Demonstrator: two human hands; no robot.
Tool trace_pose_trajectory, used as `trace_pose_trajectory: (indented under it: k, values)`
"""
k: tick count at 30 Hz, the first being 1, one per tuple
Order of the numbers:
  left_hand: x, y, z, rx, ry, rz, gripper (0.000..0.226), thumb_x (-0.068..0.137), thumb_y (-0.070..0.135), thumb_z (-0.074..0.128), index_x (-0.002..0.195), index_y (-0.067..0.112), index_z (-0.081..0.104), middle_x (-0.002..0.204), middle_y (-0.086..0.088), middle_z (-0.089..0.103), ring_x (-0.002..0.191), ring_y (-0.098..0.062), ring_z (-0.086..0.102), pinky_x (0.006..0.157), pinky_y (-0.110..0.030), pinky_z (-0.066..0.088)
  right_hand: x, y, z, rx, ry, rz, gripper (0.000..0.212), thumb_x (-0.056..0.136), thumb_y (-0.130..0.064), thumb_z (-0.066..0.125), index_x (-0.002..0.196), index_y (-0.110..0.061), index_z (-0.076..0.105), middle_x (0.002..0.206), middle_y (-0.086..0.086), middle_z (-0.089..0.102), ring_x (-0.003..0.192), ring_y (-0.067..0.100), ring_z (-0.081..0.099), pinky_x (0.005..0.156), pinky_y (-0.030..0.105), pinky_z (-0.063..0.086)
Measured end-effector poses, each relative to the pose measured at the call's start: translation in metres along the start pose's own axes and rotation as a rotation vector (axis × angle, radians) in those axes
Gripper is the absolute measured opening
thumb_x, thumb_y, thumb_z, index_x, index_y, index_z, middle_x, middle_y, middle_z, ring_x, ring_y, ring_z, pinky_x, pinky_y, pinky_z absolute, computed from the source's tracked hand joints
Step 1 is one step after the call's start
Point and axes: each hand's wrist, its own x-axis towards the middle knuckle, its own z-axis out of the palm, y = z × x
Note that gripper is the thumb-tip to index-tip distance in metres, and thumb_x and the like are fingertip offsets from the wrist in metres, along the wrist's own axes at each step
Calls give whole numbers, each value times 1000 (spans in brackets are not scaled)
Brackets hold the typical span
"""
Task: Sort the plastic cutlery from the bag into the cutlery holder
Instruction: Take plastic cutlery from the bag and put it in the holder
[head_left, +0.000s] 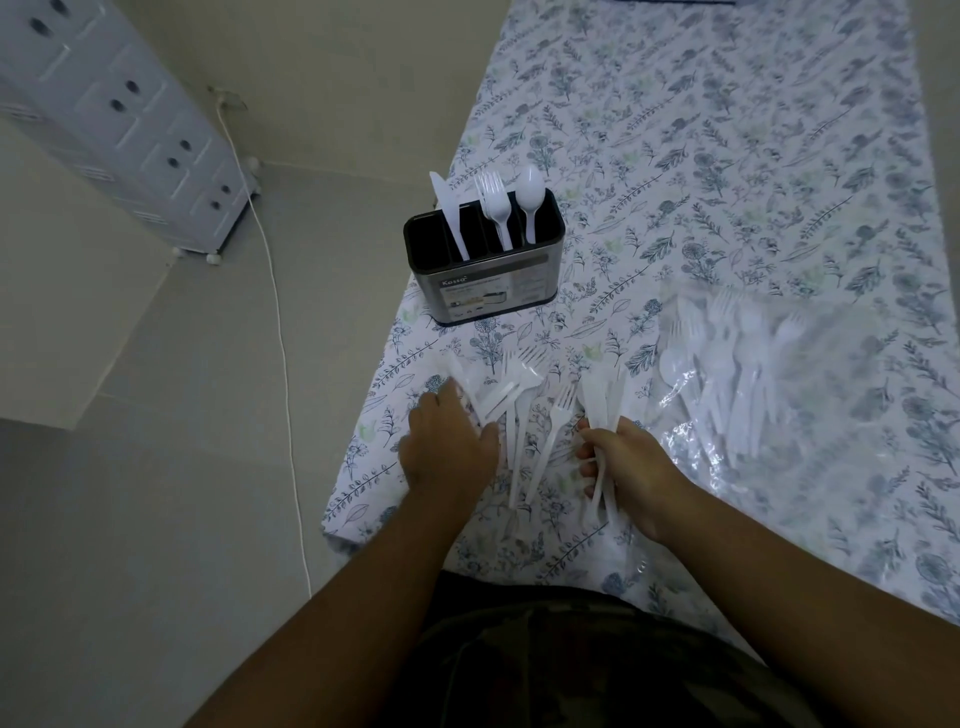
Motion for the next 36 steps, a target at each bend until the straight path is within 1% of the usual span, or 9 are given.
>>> trace_pose_trajectory:
  k: [3,5,7,10,18,23,27,31,36]
  values:
    - [1,4,-3,-77,64,68,40,85,44,67,114,22,51,110,2,53,103,-19,53,77,-37,48,1,-1,-1,-12,5,-14,12,98,-9,53,104,-12,63,82,11,56,64,21,51,54,33,46]
    - [-1,8,-3,-103,-29,130,24,90,45,62,93,22,56,92,6,56,85,-15,57,67,-31,46,2,1,-2,-22,7,-18,13,98,-10,53,107,-11,63,81,10,57,64,21,51,54,33,45]
    - [-5,17,1,10,-166,184,37,91,56,57,85,19,61,81,3,61,75,-17,62,65,-31,51,3,2,-2,-35,11,-24,16,98,-12,54,111,-10,64,82,10,58,64,20,52,53,32,45]
    - [-11,25,11,127,-252,165,48,85,65,59,85,17,61,81,0,63,78,-21,64,63,-30,47,5,3,-2,-49,10,-30,18,98,-14,54,113,-10,64,83,10,59,65,21,53,53,32,45]
    - [-11,15,17,3,-254,143,25,92,36,58,85,12,63,78,-3,64,79,-23,67,67,-32,55,3,-1,-1,14,-29,26,12,100,-12,54,108,-8,62,80,10,55,61,19,50,52,31,42]
    - [-17,24,16,33,-239,173,17,91,28,56,88,12,56,81,-2,55,83,-24,62,63,-29,43,5,2,0,-11,-32,24,16,98,-15,56,111,-10,64,77,8,57,58,18,50,50,30,43]
    - [-23,33,17,39,-251,235,11,90,22,56,89,13,50,87,-5,57,89,-27,63,66,-31,43,5,5,0,-15,-48,15,11,98,-13,54,104,-12,63,75,8,56,57,18,49,51,31,42]
    - [-27,37,19,20,-237,252,12,92,18,55,99,10,54,98,-9,63,94,-27,62,68,-30,42,2,4,-2,-32,-34,9,12,99,-13,53,106,-11,63,77,8,57,59,19,50,50,30,43]
    - [-27,34,16,-177,-244,164,9,85,20,58,89,11,58,85,-3,63,77,-20,62,63,-33,52,2,4,-4,40,-13,9,12,99,-9,53,106,-10,63,79,10,56,61,20,51,54,33,46]
